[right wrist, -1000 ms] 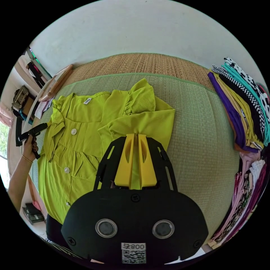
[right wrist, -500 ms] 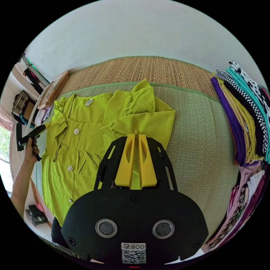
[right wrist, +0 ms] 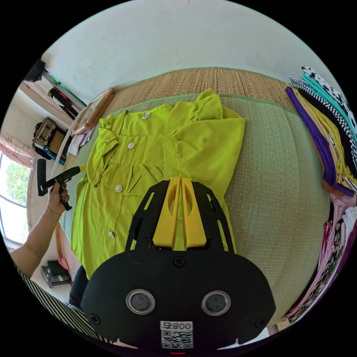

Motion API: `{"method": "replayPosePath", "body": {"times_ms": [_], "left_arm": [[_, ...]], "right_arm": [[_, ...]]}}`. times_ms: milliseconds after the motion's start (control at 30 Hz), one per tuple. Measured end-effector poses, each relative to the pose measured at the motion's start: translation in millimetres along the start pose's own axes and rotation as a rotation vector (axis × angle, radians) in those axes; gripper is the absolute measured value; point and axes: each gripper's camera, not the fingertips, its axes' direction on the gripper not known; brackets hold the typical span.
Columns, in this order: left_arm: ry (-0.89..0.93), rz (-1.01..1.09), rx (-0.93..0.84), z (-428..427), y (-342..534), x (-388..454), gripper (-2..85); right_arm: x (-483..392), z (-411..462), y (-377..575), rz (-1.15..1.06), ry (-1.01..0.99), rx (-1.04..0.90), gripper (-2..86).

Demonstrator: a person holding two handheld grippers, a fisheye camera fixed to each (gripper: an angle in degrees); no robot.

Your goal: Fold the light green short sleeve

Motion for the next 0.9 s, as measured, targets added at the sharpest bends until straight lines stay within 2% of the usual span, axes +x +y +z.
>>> {"method": "replayPosePath", "body": {"times_ms": [167, 333, 500, 600, 733, 833, 900], "left_arm": [[0.097, 0.067, 0.092, -65, 80, 7, 0.2], [0.091, 0.132, 0.185, -138, 182, 23, 0.2], [-0.036, 0.234, 0.495, -234, 273, 78, 0.1], [-0.060, 0.330, 0.688, -280, 315, 118, 0.1], [0.104, 0.573, 0.855, -317, 364, 163, 0.1], [0.265, 0.771, 0.886, -331, 397, 185, 0.2], [0.259, 0.796, 0.878, -333, 414, 193, 0.2]], "right_arm": [[-5, -76, 65, -0.031, -0.015, 0.110, 0.1], [-25, -181, 174, -0.068, -0.026, 0.294, 0.1], [-94, -313, 309, -0.130, 0.143, 0.605, 0.1], [-127, -361, 366, -0.158, 0.213, 0.722, 0.1], [-153, -400, 422, -0.225, 0.192, 0.804, 0.1], [-163, -414, 458, -0.269, 0.191, 0.806, 0.1], [-166, -416, 482, -0.297, 0.195, 0.784, 0.2]]}}
